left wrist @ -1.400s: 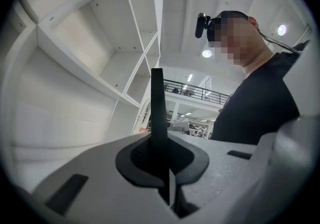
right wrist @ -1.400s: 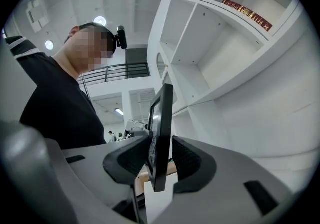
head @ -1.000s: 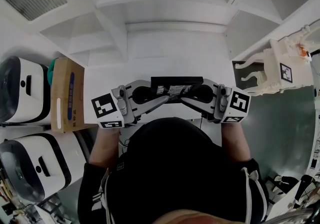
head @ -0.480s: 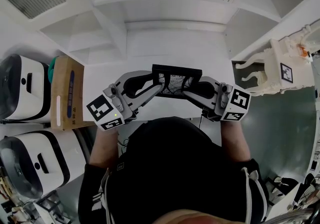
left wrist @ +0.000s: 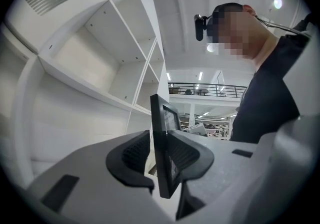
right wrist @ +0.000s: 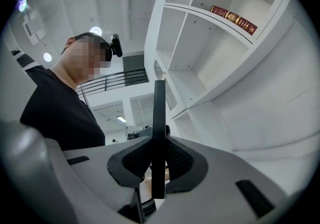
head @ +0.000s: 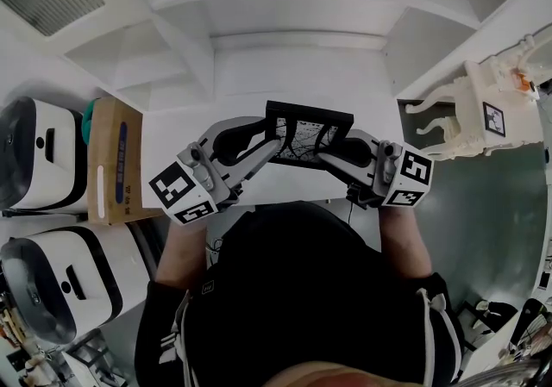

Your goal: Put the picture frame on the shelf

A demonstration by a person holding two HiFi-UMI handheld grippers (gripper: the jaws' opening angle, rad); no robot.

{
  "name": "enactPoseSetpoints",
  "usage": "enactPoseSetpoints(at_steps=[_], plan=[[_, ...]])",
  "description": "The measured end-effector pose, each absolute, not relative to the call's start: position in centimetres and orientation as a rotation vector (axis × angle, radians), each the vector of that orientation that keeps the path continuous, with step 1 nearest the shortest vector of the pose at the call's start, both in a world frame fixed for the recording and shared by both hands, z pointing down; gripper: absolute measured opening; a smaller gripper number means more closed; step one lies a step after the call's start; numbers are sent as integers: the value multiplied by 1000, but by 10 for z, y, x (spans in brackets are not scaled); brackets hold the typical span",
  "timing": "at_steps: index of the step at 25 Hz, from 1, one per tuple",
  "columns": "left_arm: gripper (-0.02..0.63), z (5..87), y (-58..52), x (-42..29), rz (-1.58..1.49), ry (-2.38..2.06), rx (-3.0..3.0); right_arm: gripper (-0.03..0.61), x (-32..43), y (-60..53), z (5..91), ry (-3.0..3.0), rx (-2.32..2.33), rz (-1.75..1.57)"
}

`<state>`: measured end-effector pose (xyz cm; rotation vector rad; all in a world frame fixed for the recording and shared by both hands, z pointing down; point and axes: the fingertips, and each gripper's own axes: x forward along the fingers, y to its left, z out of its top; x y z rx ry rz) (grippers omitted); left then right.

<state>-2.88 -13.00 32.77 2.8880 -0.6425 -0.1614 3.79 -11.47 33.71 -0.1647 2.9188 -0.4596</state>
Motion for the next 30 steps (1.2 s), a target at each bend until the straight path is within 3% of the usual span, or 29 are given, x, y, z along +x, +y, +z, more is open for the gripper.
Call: enactPoseSetpoints(at_steps=[7, 14, 30], plan=[[101, 321, -128, -34, -198, -709, 2886, 72, 51, -122, 334, 2899, -245, -460], [100, 329, -142, -30, -11, -1070, 2876, 72, 72, -134, 334, 2885, -380, -452], [85, 325, -148, -25, 12, -1242, 2810, 72, 89, -150, 307, 2879, -649, -328]])
